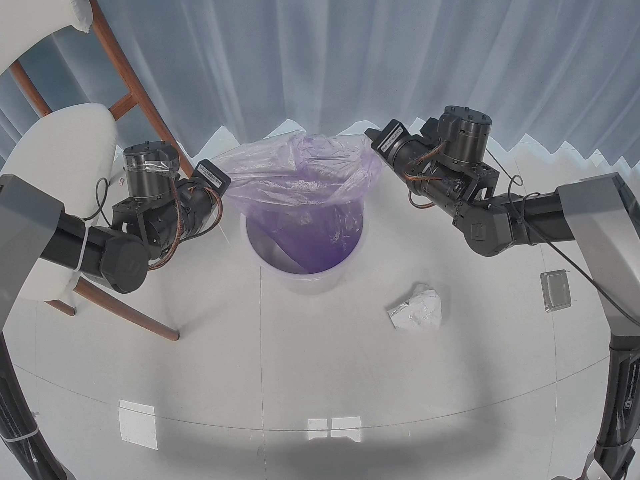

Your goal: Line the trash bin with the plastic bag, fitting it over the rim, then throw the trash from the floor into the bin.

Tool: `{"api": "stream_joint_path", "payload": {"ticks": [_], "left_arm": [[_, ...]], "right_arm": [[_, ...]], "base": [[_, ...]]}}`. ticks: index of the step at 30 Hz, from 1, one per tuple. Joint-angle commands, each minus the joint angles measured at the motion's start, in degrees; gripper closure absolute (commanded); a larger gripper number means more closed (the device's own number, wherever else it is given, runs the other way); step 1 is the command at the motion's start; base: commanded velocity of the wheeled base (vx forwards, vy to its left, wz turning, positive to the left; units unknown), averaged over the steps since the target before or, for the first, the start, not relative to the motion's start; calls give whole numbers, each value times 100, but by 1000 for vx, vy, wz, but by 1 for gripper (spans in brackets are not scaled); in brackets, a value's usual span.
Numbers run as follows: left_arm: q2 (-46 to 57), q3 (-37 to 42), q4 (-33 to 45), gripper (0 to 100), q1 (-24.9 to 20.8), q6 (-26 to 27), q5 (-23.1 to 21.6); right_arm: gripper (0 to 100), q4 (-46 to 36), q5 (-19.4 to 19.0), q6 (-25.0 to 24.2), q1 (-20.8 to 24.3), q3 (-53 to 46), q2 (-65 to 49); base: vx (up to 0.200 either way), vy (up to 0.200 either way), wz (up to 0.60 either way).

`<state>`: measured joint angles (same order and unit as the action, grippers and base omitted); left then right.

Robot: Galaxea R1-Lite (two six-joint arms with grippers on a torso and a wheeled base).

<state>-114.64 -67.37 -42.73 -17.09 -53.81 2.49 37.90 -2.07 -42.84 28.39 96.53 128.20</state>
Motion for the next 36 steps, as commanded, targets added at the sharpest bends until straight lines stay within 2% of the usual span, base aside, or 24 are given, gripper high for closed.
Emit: {"api": "stream_joint_path", "payload": {"ticks": [1,6,12,16,17,22,26,30,36], "left_arm": [[-225,-75,-174,100,136,-7,50],[-682,-13,-842,100,241,55,173],[-595,241,-790,100,171,55,208],[-428,760,-860,100,153,55,138],[-348,962,-860,100,153,64,129],[-305,1076,-886,100,171,55,120],[-278,602,-922,100,162,2,15],[-76,-268,-1097,100,136,-7,6],[-58,-137,-1185,100,110,11,-3]], "right_arm": [[100,24,-4,127,-79,402,373],[100,51,40,487,-106,525,689],[100,200,207,592,-97,367,707],[100,350,198,584,-97,-169,522],[100,499,172,584,-97,-600,364],[100,965,-39,584,-88,-1391,197],[100,1000,-83,584,-97,-1004,223],[100,710,-109,584,-141,235,197],[100,481,-109,566,-185,569,267]], "base": [[0,0,0],[0,0,0],[0,0,0],[0,0,0],[0,0,0],[0,0,0],[0,0,0],[0,0,0],[0,0,0]]}}
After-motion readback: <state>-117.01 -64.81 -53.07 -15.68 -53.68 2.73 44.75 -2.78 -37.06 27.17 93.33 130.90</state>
